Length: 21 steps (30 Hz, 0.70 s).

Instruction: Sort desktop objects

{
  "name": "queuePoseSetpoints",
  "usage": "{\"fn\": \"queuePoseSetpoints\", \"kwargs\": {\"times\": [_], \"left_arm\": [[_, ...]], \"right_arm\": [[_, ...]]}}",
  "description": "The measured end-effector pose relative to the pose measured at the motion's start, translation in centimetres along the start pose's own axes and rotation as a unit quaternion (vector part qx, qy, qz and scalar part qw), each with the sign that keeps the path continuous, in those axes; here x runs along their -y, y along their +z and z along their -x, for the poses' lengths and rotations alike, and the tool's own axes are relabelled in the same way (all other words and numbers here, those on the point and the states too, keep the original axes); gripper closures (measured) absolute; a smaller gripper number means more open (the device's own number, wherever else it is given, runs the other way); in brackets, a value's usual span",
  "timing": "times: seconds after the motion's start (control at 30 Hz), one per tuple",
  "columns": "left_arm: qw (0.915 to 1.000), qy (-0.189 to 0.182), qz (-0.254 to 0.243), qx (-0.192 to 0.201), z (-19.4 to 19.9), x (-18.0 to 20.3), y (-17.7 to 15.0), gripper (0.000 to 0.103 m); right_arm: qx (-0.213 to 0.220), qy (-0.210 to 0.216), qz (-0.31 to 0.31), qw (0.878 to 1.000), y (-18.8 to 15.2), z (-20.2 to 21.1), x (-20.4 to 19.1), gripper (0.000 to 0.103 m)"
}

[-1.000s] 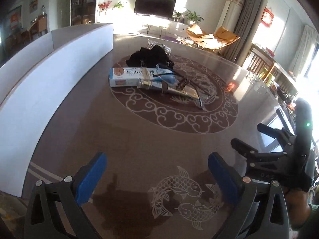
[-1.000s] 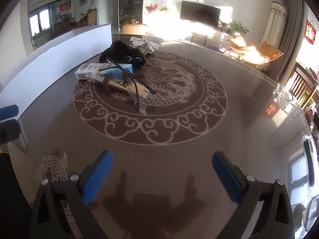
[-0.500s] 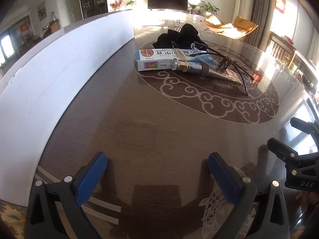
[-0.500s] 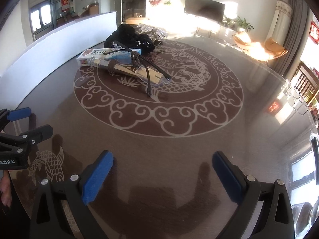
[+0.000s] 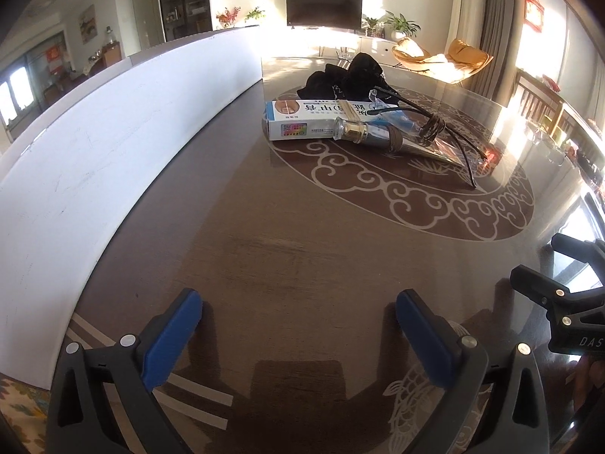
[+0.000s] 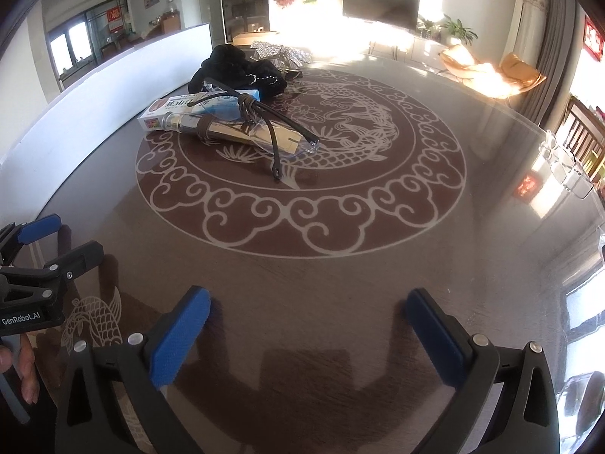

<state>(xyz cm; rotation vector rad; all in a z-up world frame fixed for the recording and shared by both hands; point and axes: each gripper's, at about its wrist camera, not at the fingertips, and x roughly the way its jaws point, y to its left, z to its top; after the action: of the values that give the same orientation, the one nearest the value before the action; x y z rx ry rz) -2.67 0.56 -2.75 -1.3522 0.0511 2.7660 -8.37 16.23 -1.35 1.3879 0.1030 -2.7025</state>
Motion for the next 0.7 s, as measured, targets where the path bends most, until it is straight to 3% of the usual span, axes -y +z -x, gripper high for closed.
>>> {"fn": "queuePoseSetpoints", "kwargs": {"times": [0.7], "left_arm": [[1.0000, -0.001, -0.002, 0.003, 0.22, 0.02, 0.03, 0.000]], "right_arm": [[0.000, 0.000, 0.000, 1.000, -0.01, -0.02, 0.01, 0.000]]}}
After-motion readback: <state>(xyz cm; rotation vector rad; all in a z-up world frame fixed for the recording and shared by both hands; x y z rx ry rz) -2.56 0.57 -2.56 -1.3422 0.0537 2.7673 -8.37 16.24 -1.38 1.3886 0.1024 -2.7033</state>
